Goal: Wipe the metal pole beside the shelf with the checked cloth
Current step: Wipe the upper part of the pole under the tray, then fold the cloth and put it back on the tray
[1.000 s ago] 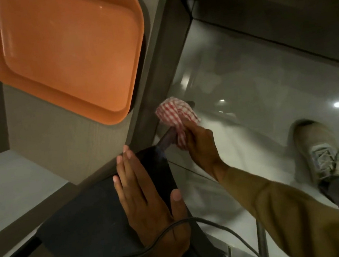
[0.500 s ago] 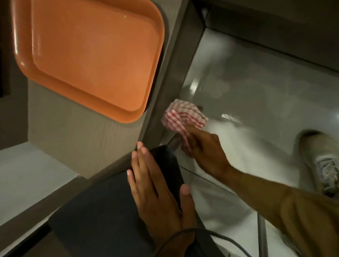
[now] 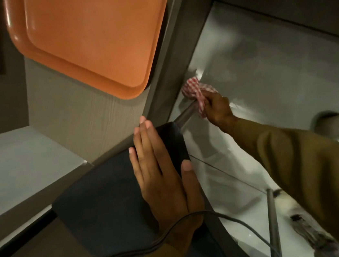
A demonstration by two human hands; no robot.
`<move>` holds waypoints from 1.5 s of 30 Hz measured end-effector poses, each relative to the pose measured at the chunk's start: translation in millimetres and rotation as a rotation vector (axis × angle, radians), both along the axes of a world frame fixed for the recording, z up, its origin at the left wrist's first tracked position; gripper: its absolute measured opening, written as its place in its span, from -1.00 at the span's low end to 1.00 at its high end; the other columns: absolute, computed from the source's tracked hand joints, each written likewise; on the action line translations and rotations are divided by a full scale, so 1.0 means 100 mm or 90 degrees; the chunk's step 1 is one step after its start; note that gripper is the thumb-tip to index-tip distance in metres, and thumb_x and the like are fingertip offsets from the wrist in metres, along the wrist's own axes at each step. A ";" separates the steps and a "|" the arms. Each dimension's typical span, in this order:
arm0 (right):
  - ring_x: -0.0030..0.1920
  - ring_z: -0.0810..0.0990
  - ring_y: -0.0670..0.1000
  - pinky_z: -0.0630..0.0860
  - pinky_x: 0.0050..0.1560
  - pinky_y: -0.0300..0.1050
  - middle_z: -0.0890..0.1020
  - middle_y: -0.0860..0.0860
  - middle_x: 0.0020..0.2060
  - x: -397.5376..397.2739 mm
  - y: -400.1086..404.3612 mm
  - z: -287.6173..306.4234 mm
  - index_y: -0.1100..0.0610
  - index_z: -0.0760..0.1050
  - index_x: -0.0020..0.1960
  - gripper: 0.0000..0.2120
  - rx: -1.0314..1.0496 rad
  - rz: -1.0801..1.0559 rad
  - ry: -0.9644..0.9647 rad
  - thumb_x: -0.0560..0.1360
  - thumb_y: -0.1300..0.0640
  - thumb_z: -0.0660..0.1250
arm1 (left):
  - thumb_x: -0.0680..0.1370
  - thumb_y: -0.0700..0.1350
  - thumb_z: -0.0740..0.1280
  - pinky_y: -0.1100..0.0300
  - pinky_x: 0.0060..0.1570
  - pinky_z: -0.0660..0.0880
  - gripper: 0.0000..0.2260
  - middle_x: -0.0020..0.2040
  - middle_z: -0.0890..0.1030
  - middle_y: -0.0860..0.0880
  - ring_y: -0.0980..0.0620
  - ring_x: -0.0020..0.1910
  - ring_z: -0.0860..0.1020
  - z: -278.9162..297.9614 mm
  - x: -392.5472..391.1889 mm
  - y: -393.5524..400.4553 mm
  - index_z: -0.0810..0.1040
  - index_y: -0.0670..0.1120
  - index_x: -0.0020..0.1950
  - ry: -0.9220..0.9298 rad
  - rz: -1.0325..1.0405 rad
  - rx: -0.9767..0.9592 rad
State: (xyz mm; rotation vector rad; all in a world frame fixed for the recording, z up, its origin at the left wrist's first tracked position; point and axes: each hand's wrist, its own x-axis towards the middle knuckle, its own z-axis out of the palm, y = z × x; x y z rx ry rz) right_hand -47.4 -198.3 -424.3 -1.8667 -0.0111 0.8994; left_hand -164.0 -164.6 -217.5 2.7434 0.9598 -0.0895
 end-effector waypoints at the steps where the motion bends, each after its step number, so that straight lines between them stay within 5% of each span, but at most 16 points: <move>1: 0.21 0.43 -0.04 0.22 0.09 -0.76 0.56 0.04 0.24 0.00 0.03 -0.04 0.34 0.58 0.27 -0.73 -0.016 -0.016 -0.012 0.62 0.36 0.23 | 0.75 0.21 -0.09 0.04 0.81 -0.06 -0.32 0.79 0.23 -0.08 0.05 0.81 0.09 -0.01 0.00 0.00 0.14 -0.17 0.77 -0.002 0.000 0.002; 3: 0.29 0.46 -0.05 0.24 0.28 -0.59 0.58 0.09 0.32 -0.04 0.06 -0.01 0.23 0.58 0.32 -0.70 -0.029 -0.032 0.010 0.65 0.28 0.21 | 0.73 0.13 -0.01 0.05 0.81 -0.05 -0.35 0.78 0.24 -0.08 0.05 0.81 0.10 0.00 0.00 -0.01 0.15 -0.16 0.77 -0.011 0.001 0.006; 5: 0.42 0.47 0.09 0.31 0.51 -0.16 0.54 0.13 0.40 -0.06 0.05 0.13 0.17 0.55 0.37 -0.67 -0.033 -0.023 0.049 0.66 0.24 0.18 | 0.69 0.04 0.04 0.05 0.81 -0.04 -0.36 0.78 0.25 -0.09 0.03 0.81 0.11 0.01 0.02 -0.01 0.16 -0.16 0.76 -0.020 0.006 -0.002; 7: 0.32 0.57 0.02 0.48 0.40 0.04 0.62 0.12 0.30 -0.11 -0.03 0.47 0.14 0.58 0.34 -0.68 0.010 -0.015 0.042 0.67 0.22 0.17 | 0.68 0.03 0.05 0.05 0.80 -0.04 -0.36 0.78 0.25 -0.10 0.00 0.81 0.13 0.04 0.03 -0.01 0.17 -0.18 0.76 -0.016 0.004 -0.005; 10: -0.06 0.61 -0.43 0.59 -0.04 -0.43 0.66 -0.13 -0.01 -0.33 -0.20 1.07 0.04 0.61 0.26 -0.75 0.107 -0.030 -0.020 0.68 0.15 0.21 | 0.68 0.02 0.07 0.09 0.80 -0.06 -0.36 0.77 0.25 -0.09 -0.03 0.80 0.15 0.08 0.05 -0.02 0.16 -0.17 0.76 -0.009 -0.003 -0.004; 13: -0.03 0.57 -0.49 0.47 -0.06 -0.61 0.63 -0.18 0.03 -0.50 -0.25 1.32 0.13 0.57 0.32 -0.73 0.130 -0.053 -0.032 0.65 0.17 0.28 | 0.68 0.02 0.08 0.14 0.80 -0.09 -0.37 0.76 0.24 -0.08 -0.02 0.79 0.15 0.08 0.05 -0.01 0.11 -0.12 0.74 -0.009 -0.005 -0.003; 17: 0.01 0.65 -0.19 0.56 0.00 -0.51 0.66 -0.09 0.02 -0.40 -0.20 1.01 0.18 0.60 0.29 -0.74 0.117 -0.042 -0.038 0.62 0.26 0.30 | 0.68 0.03 0.07 0.11 0.81 -0.07 -0.37 0.77 0.25 -0.11 -0.05 0.80 0.16 0.05 0.04 0.00 0.14 -0.15 0.74 -0.007 -0.001 -0.010; 20: 0.25 0.62 0.09 0.51 0.31 -0.14 0.67 0.12 0.21 -0.14 -0.07 0.54 0.20 0.59 0.31 -0.71 0.012 -0.003 0.031 0.64 0.26 0.25 | 0.68 0.04 0.06 0.02 0.81 -0.01 -0.37 0.76 0.26 -0.12 -0.07 0.79 0.18 0.07 0.05 -0.02 0.14 -0.15 0.74 -0.004 0.000 -0.012; 22: 0.31 0.56 0.21 0.44 0.34 -0.02 0.63 0.19 0.27 0.01 0.00 0.37 0.20 0.57 0.33 -0.69 -0.063 0.049 0.067 0.63 0.26 0.22 | 0.68 0.04 0.05 0.00 0.80 0.01 -0.37 0.76 0.27 -0.12 -0.07 0.79 0.19 0.10 0.07 -0.03 0.14 -0.16 0.73 -0.009 0.004 -0.014; 24: 0.33 0.54 0.09 0.43 0.31 -0.14 0.64 0.16 0.26 0.02 0.03 0.43 0.16 0.58 0.33 -0.68 -0.059 0.052 0.052 0.62 0.28 0.22 | 0.68 0.04 0.04 -0.04 0.80 0.04 -0.36 0.76 0.27 -0.13 -0.08 0.78 0.20 0.11 0.07 -0.05 0.18 -0.21 0.73 -0.004 0.006 -0.015; 28: 0.21 0.57 -0.06 0.29 0.11 -0.69 0.69 0.07 0.18 -0.07 -0.08 0.93 0.16 0.65 0.25 -0.73 0.018 0.011 -0.040 0.61 0.25 0.28 | 0.72 0.06 0.02 -0.14 0.80 0.09 -0.35 0.77 0.25 -0.13 -0.08 0.79 0.18 0.15 0.06 -0.03 0.21 -0.25 0.74 0.013 0.000 -0.012; 32: 0.01 0.65 -0.06 0.60 0.03 -0.33 0.74 0.07 0.02 0.04 -0.20 1.39 0.17 0.67 0.15 -0.76 0.072 0.086 -0.021 0.53 0.32 0.35 | 0.73 0.10 0.02 -0.13 0.79 0.08 -0.36 0.79 0.21 -0.12 -0.08 0.79 0.18 0.15 0.05 0.01 0.13 -0.17 0.77 0.034 -0.008 -0.011; 37: -0.22 0.68 -0.10 0.64 -0.09 -0.13 0.74 0.10 -0.06 0.60 -0.43 1.85 0.23 0.69 0.09 -0.76 0.091 0.185 0.201 0.54 0.40 0.31 | 0.73 0.25 -0.08 -0.01 0.83 -0.13 -0.33 0.82 0.01 0.04 0.12 0.80 -0.04 0.23 0.06 0.10 -0.05 -0.02 0.79 0.061 -0.006 -0.106; 39: -0.17 0.72 -0.08 0.67 -0.03 -0.15 0.72 0.13 0.04 0.82 -0.53 2.05 0.24 0.66 0.13 -0.76 0.117 0.181 0.297 0.57 0.41 0.28 | 0.70 0.31 -0.13 0.11 0.80 -0.27 -0.33 0.79 -0.12 0.19 0.32 0.74 -0.19 0.31 0.16 0.11 -0.15 0.09 0.77 0.057 0.066 -0.215; 41: -0.07 0.74 0.02 0.70 0.02 -0.10 0.71 0.16 0.11 1.02 -0.59 2.28 0.21 0.65 0.16 -0.77 0.148 0.156 0.394 0.63 0.33 0.24 | 0.72 0.31 -0.04 0.19 0.78 -0.27 -0.33 0.79 -0.02 0.23 0.41 0.69 -0.12 0.44 0.35 0.06 -0.06 0.11 0.80 -0.042 0.270 -0.374; 45: 0.04 0.75 0.06 0.69 -0.04 -0.11 0.72 0.14 0.15 1.34 -0.67 2.71 0.18 0.65 0.22 -0.63 0.219 0.096 0.595 0.71 0.10 0.10 | 0.74 0.32 0.08 0.10 0.64 0.33 -0.49 0.62 0.48 0.20 0.19 0.59 0.44 0.85 0.78 -0.14 0.39 0.23 0.67 -0.309 0.576 -0.608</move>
